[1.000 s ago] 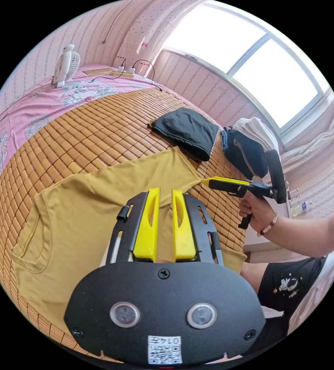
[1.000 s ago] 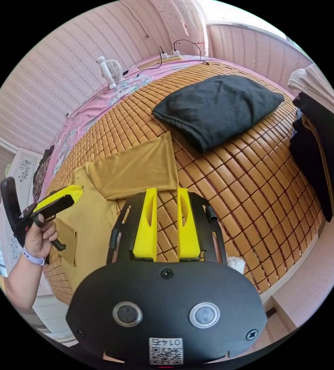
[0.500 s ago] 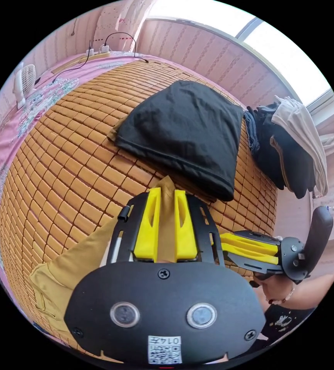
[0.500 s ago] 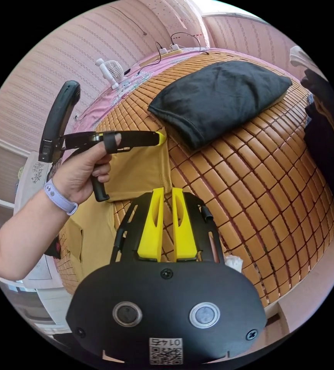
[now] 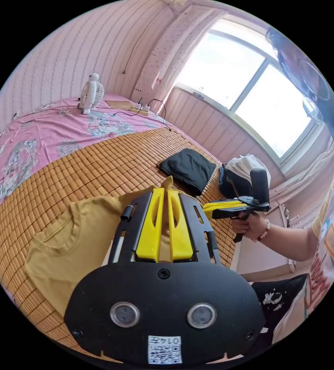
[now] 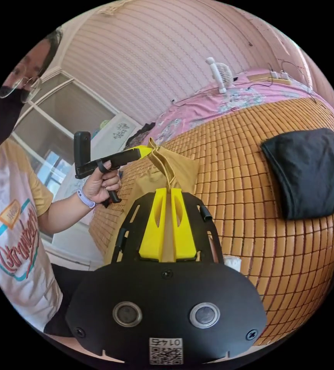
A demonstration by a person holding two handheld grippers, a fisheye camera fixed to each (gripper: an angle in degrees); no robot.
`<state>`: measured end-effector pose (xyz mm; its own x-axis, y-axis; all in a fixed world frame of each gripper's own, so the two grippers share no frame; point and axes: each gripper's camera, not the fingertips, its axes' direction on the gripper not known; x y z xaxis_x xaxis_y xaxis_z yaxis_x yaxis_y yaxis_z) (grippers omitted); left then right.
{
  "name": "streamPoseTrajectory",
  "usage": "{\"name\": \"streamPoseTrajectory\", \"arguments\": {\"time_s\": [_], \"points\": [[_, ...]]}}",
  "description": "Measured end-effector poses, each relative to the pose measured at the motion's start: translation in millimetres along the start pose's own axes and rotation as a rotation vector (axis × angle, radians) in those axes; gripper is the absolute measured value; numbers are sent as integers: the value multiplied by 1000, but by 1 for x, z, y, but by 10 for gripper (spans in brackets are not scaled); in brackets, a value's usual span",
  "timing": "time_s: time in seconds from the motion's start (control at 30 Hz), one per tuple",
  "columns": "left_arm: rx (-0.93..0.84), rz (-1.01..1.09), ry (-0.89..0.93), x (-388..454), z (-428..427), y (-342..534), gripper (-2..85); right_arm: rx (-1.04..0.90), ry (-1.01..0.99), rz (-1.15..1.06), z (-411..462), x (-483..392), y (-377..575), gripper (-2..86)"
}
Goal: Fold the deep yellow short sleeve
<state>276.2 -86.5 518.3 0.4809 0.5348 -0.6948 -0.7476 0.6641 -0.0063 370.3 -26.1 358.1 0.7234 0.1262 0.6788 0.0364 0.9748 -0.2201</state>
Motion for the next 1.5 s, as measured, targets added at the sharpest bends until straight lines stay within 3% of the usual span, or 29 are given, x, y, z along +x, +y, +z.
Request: {"name": "streamPoseTrajectory", "arguments": {"time_s": [0.1, 0.2, 0.37, 0.47, 0.63, 0.77, 0.87, 1.03, 1.33, 1.5], "points": [[-67, -176, -97, -22, -36, 68, 21, -193, -82, -55, 36, -22, 7, 28], [-116, -356, -97, -48, -54, 123, 54, -335, -34, -58, 65, -30, 14, 48], [-11, -607, -172, -110, -95, 176, 50, -344, 158, -47, 85, -21, -15, 57], [25, -609, -330, -144, -111, 181, 56, -264, 284, -14, 103, -2, -52, 71], [32, -605, -406, -202, -110, 170, 93, -223, 387, 53, 153, 31, -116, 121], [5, -609, -343, -235, -94, 153, 112, -298, 417, 21, 183, 46, -144, 107], [-157, -618, -386, -248, -79, 144, 65, -327, 411, 8, 187, 54, -165, 32], [-177, -616, -381, -264, -87, 142, -3, -327, 379, -23, 177, 56, -198, 1], [56, -372, -349, -240, -154, 123, -9, -148, 254, -73, 123, 26, -234, -4], [149, -223, -303, -195, -206, 159, -8, -141, 156, -163, 74, -10, -208, -2]]}}
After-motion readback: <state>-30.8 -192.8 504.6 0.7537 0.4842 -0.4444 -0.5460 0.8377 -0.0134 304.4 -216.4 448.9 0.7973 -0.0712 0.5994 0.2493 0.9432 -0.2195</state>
